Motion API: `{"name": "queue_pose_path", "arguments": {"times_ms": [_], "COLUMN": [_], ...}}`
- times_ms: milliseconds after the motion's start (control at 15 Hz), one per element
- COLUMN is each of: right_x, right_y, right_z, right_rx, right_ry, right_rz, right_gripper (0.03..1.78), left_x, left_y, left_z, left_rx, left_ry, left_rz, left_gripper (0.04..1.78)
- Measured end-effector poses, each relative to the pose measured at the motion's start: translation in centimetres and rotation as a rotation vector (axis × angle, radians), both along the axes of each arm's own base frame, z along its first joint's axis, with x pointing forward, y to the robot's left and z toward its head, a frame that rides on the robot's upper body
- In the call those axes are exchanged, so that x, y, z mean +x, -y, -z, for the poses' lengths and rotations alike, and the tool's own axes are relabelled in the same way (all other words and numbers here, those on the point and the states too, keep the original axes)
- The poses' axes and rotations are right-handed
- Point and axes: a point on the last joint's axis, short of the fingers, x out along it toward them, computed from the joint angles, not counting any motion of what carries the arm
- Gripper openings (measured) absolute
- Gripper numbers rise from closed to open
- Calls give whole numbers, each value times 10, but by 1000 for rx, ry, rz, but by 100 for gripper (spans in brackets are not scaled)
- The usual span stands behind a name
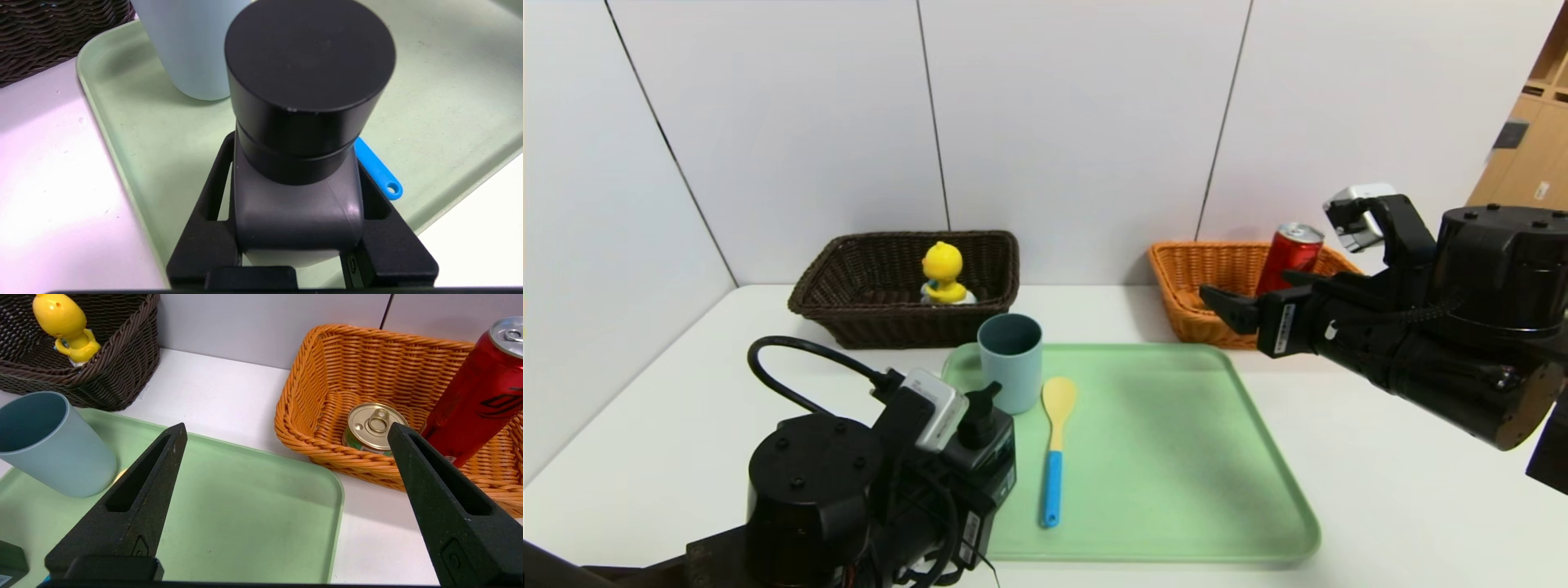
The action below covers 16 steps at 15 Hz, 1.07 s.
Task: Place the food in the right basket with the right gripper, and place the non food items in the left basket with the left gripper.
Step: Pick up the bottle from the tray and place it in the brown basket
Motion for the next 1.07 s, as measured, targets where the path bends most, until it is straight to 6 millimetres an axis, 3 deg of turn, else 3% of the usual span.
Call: {"name": "queue_pose_path", "arguments": {"times_ms": [1067], "right_x": [-4], "right_y": [-2], "right_z": [-4], "right_rx": [31], "right_ry": [88], "right_rz": [-17], "right_gripper": [170], "left_x": [6], "left_y": [-21], "left_z": [-19], "left_rx": [-56], "left_ry": [58], "left_rz": [-77], "left_gripper": [63]}}
